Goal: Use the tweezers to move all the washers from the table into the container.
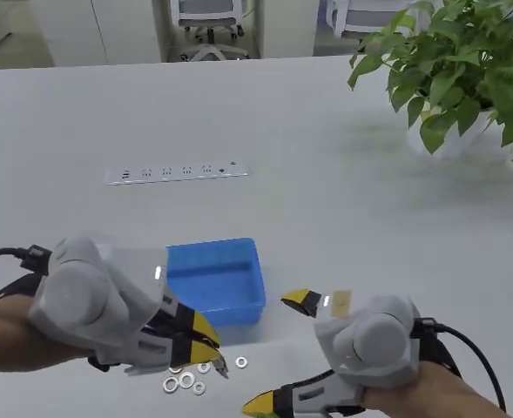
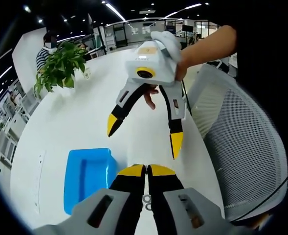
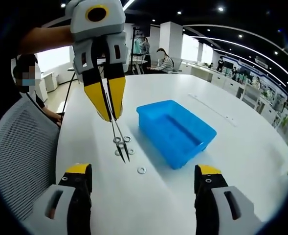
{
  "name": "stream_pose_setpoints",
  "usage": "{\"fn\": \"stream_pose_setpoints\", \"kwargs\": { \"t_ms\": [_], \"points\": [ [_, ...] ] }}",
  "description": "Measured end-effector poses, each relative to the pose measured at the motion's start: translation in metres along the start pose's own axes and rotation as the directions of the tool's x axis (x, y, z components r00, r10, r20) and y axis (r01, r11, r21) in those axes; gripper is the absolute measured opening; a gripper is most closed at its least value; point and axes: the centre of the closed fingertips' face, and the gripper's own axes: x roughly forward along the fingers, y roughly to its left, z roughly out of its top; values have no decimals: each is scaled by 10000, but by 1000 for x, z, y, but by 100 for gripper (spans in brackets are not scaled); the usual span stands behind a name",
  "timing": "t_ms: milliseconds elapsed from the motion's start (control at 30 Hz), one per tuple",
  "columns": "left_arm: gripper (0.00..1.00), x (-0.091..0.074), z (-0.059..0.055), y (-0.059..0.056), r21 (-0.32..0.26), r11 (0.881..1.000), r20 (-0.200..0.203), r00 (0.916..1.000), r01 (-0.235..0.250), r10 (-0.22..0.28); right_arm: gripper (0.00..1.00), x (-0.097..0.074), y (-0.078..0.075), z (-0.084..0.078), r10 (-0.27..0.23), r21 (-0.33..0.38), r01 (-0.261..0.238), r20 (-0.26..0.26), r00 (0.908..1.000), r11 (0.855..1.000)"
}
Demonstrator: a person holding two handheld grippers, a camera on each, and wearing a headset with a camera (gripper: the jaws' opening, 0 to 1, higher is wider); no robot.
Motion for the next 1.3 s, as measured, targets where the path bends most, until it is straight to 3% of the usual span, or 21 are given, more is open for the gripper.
{"fn": "stream_pose_setpoints", "kwargs": {
  "t_ms": [300, 467, 767, 1300],
  "points": [
    [6, 5, 4, 7, 69, 10000, 76, 10000, 19, -19, 100, -6, -5, 5, -211, 331, 191, 590, 9980, 9993],
    [6, 8, 7, 10, 116, 9999, 116, 9999, 42, -44, 100, -11, -8, 6, -400, 435, 365, 826, 9958, 9984],
    [6, 13, 10, 13, 231, 9997, 95, 9999, 116, -118, 100, -12, -8, 2, -407, 450, 377, 672, 9969, 9983],
    [6, 25, 1, 15, 307, 9991, -174, 9994, 298, -293, 98, -12, -4, -2, -322, 460, 294, 623, 9975, 9985]
  ]
}}
